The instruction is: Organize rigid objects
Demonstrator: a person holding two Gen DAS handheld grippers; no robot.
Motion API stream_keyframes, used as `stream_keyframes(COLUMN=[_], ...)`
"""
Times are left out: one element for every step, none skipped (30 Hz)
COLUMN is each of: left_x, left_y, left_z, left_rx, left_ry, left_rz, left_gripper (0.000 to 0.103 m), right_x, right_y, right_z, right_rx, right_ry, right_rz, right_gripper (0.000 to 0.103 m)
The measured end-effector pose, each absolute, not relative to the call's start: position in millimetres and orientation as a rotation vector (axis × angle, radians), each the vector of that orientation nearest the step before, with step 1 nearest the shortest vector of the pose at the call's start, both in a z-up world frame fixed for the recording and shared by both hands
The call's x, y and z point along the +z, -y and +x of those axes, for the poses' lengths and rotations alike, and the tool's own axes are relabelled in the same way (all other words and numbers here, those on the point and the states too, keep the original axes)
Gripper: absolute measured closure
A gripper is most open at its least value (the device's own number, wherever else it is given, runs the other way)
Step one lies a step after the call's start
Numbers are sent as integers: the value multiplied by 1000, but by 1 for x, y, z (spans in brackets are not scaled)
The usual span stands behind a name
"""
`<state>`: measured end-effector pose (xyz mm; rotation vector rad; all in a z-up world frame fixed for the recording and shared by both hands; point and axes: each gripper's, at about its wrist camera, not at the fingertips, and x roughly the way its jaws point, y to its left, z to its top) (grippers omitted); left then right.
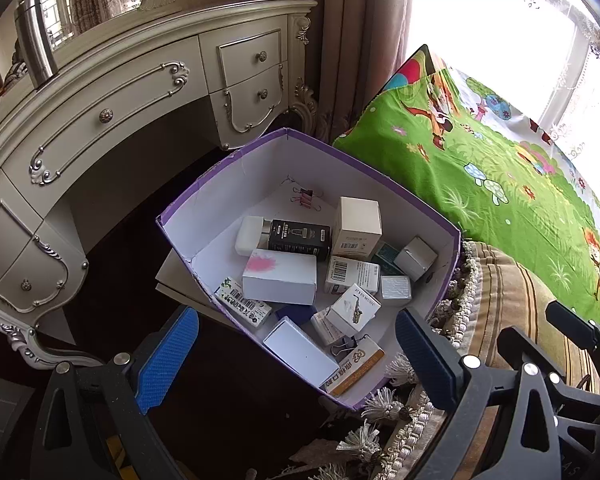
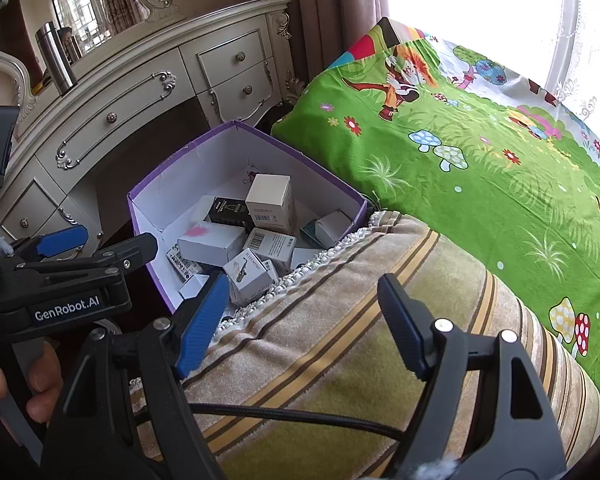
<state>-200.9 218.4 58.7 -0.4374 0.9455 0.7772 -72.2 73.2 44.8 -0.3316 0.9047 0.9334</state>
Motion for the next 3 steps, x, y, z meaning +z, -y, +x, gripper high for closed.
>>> stream_keyframes(left_x=[58,58,58], left_y=[-218,-218,-219], left_z=[-201,-201,-201], left_rx=[778,780,780], left_ry=[-946,-948,-950], left_rz=[-436,-435,-437], left_gripper=[3,3,3], right_x=[45,45,44], right_y=[-74,-74,-74], right_z=[-72,-72,-72], right_rx=[932,932,934], right_ry=[-905,-906,-907], right_rz=[-331,-331,-331], right_gripper=[24,24,24])
